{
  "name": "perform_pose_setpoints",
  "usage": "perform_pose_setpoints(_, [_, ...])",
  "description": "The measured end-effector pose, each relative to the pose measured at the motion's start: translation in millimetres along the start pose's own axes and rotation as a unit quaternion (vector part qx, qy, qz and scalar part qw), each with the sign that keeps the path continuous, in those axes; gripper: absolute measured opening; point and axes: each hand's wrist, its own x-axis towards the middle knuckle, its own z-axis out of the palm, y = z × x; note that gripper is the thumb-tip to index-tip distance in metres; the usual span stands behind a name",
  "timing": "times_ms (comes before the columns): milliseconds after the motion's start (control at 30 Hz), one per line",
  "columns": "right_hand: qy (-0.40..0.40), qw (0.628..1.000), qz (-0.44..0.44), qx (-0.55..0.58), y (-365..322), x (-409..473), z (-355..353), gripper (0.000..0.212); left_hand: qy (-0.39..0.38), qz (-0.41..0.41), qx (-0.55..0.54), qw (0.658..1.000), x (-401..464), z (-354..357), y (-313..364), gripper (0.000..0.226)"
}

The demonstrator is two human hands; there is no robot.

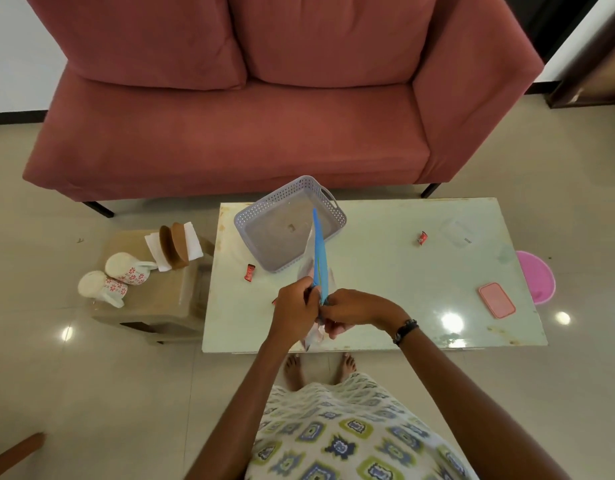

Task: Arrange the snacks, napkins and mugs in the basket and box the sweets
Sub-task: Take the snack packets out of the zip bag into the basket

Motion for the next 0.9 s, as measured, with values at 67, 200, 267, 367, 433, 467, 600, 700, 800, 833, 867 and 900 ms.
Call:
perform_pose_setpoints(67, [0.022,0.999,-0.041,-0.004,-1,0,2,0.025,-0.012,-0.018,-0.024,0.999,2,-3,-3,0.024])
perform_pose_setpoints(200, [0.113,0.984,-0.129,0.038,8,-1,0,0.026,-0.134,-0.109,-0.115,0.978,9,-20,9,0.022])
perform_pose_setpoints(267, [0.126,0.979,-0.155,0.040,11,-1,-2,0.026,-0.190,-0.122,-0.092,0.970,13,-26,17,0.025])
perform_pose_setpoints(367, [0.123,0.977,-0.172,0.023,13,-1,-6,0.027,-0.234,-0.105,-0.034,0.966,17,-30,25,0.027])
perform_pose_setpoints(433, [0.131,0.976,-0.167,0.045,15,-1,-5,0.027,-0.248,-0.090,-0.006,0.965,19,-30,25,0.027])
perform_pose_setpoints(467, [0.134,0.976,-0.158,0.073,16,0,-3,0.028,-0.254,-0.088,-0.013,0.963,19,-30,24,0.027])
perform_pose_setpoints(600, [0.085,0.977,-0.107,0.161,22,3,3,0.034,-0.274,-0.097,-0.104,0.951,9,-28,14,0.024])
perform_pose_setpoints(700, [0.046,0.980,-0.117,0.152,23,3,1,0.033,-0.263,-0.097,-0.151,0.948,4,-25,9,0.025])
perform_pose_setpoints(800, [0.098,0.967,-0.131,0.197,17,3,5,0.031,-0.214,-0.101,-0.197,0.951,4,-20,9,0.029])
perform_pose_setpoints(833, [0.123,0.958,-0.135,0.222,15,3,8,0.030,-0.193,-0.106,-0.214,0.952,4,-18,10,0.030])
perform_pose_setpoints(867, [0.146,0.949,-0.139,0.242,13,4,12,0.029,-0.173,-0.112,-0.233,0.950,3,-15,10,0.031])
perform_pose_setpoints(900, [0.164,0.942,-0.141,0.258,12,5,15,0.029,-0.156,-0.119,-0.254,0.947,3,-13,10,0.032])
